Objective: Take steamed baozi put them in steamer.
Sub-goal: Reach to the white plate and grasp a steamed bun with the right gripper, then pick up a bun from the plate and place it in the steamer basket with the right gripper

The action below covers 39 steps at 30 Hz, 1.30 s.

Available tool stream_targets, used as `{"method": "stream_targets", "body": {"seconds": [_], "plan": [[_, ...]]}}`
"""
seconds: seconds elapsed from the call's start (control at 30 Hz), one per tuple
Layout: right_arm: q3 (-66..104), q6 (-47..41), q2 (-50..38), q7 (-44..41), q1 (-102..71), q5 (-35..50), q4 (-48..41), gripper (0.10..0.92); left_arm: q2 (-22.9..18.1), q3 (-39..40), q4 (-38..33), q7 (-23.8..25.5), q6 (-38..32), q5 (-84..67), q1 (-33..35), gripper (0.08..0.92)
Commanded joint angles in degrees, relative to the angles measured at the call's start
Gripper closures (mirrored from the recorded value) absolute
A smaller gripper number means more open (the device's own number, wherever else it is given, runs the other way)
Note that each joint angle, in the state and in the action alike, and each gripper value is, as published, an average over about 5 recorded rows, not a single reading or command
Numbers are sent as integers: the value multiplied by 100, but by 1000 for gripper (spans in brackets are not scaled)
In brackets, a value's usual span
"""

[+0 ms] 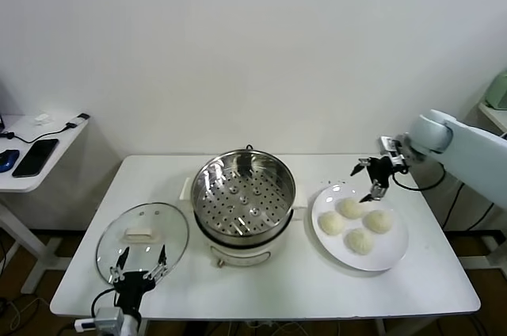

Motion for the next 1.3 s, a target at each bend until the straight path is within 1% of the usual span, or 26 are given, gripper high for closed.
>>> {"method": "stream_targets", "body": {"seconds": [0.03,0.27,0.63,0.83,0.97,1.13,1.2,1.3], "plan": [[-873,-440,620,204,2,250,-672,203,-2,-12,129,-4,-59,3,-10,177],[-373,-684,893,678,-584,36,-1118,203,-10,3,226,-9,-102,16,-25,177],[-37,-774,1116,778,-915,-13,-1397,203,0,10,288,-18,-147,36,-36,177],[-31,-844,1158,797,-950,-37,-1389,207,-10,25,231,-16,-126,42,-33,177],[-21,-871,1178,824,-972,-98,-1405,243,-23,42,207,-17,-121,61,-29,177],[26,-899,1162,848,-965,-142,-1361,329,-46,50,151,-16,-111,108,-1,177],[53,-906,1119,821,-934,-95,-1271,356,-53,50,125,-22,-109,120,19,177],[-19,-915,974,763,-750,-20,-1010,372,-77,45,84,-56,-83,130,36,177]]}}
